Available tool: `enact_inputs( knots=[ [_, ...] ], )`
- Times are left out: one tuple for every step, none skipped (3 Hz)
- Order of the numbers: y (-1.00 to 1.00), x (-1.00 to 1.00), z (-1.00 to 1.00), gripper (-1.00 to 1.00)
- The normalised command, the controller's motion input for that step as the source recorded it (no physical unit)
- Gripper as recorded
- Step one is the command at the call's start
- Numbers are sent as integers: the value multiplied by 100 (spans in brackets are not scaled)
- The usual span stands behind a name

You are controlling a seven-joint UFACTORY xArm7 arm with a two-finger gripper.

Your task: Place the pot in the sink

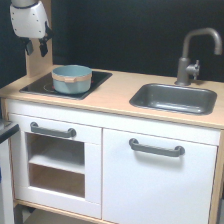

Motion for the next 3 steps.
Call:
enact_inputs(
  knots=[
    [6,92,-86,100],
    [31,99,-100,-100],
    [64,100,-100,-100]
  ],
)
